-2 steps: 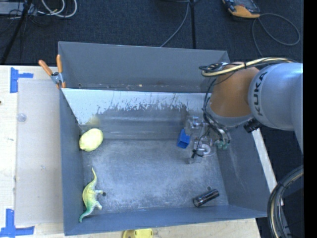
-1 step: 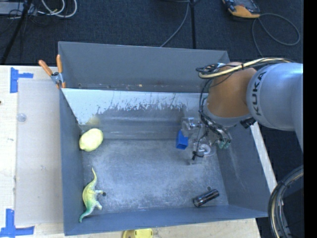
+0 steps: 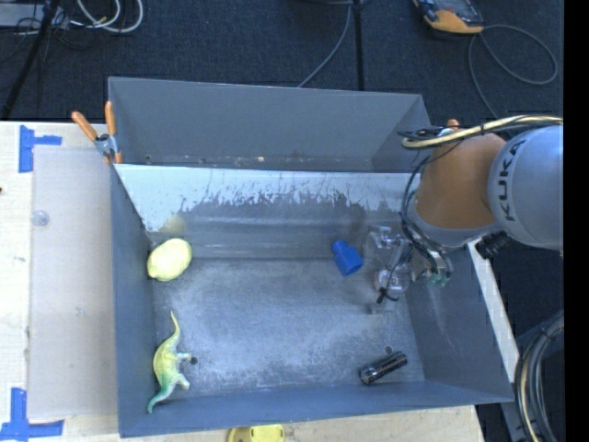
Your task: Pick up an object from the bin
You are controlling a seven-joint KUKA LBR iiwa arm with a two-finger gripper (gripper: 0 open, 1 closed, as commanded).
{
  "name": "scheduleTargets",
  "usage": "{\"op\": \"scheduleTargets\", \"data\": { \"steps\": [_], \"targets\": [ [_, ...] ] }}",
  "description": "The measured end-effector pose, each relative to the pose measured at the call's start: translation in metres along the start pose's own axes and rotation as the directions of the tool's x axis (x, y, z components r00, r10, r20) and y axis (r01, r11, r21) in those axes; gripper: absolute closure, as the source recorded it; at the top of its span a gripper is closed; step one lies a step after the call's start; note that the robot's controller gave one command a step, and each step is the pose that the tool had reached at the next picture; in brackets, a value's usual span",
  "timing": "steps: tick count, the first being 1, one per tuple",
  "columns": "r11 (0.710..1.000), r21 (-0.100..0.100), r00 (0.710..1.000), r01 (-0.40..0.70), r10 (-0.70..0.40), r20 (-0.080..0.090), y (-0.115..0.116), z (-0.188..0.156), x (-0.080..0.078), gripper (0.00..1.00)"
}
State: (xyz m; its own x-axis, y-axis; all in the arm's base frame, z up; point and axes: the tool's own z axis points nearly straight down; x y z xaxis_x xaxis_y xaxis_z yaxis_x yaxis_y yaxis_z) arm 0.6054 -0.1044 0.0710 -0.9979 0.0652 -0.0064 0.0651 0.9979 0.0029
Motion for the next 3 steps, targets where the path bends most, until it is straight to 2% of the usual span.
{"op": "scheduleTargets", "data": {
  "steps": [1, 3],
  "targets": [
    [0.988, 0.002, 0.988, -0.157, 0.157, -0.001, -0.0284, 0.0, 0.0031, 1.0],
    [0.985, 0.002, 0.985, -0.17, 0.17, -0.001, -0.0256, -0.0033, 0.0037, 1.0]
  ]
}}
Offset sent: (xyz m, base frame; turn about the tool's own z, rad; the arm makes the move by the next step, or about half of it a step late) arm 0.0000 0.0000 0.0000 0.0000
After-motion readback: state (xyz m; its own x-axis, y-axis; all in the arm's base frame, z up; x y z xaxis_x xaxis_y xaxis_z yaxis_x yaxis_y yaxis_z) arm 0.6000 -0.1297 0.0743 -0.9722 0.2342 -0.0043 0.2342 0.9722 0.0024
